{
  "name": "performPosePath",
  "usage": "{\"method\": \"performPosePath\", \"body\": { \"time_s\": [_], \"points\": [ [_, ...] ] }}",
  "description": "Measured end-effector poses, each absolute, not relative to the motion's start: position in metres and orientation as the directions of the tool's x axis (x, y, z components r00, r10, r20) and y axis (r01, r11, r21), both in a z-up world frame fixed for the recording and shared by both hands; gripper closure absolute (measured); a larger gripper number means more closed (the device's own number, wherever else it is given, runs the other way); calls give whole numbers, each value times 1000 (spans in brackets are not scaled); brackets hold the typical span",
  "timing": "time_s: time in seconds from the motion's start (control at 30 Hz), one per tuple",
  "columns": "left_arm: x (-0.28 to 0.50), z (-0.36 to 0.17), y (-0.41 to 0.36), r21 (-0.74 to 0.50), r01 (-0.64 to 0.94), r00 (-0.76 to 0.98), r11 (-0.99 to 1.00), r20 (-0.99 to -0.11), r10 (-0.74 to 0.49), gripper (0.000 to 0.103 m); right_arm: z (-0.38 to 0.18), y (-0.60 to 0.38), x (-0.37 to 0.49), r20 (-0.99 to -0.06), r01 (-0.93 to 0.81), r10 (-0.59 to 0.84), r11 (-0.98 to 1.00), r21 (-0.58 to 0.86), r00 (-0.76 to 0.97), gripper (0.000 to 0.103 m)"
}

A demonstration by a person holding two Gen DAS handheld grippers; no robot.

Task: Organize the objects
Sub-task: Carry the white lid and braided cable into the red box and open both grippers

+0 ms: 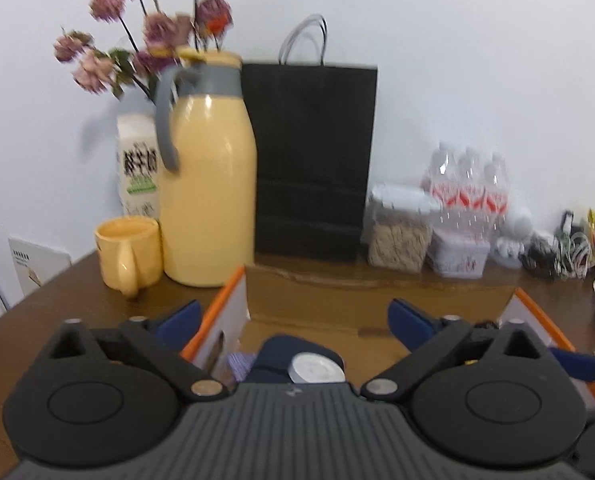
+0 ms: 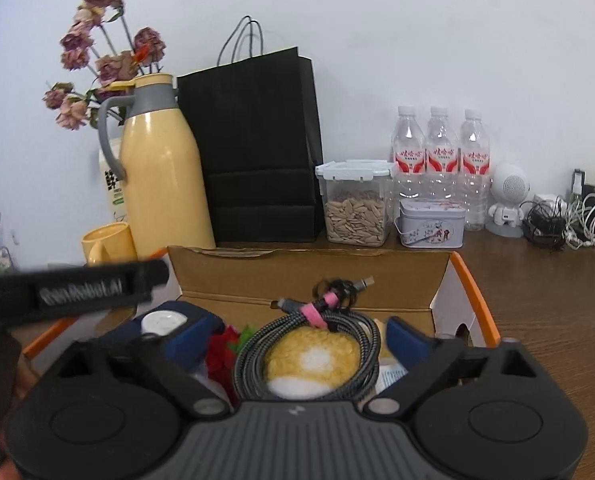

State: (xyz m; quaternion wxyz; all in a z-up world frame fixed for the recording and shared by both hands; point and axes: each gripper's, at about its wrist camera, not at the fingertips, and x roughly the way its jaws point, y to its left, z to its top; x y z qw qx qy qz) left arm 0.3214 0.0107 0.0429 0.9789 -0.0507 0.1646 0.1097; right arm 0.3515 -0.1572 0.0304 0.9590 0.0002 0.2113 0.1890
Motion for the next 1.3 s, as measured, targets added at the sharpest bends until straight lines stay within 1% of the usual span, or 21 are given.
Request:
{"method": "performPosePath", "body": {
  "time_s": [0.27,0.4,0.77,1.07,1.3],
  "points": [
    [306,51,15,-91,-246,927,965,-312,207,0,42,-160,329,-345,-396,392,916,61,853,0],
    [299,53,14,-99,-239,933,966,-300,200,0,46,-162,325,-330,-398,394,915,59,858,0],
    [275,56,9,-88,-198,948,976,-271,167,0,55,-178,300,-259,-407,407,912,57,876,0],
    [253,56,8,-75,-162,953,984,-269,136,0,56,-184,278,-245,-436,428,899,23,870,0],
    [237,52,6,-57,-138,949,989,-295,115,0,48,-194,261,-260,-440,428,898,13,866,0]
  ]
}}
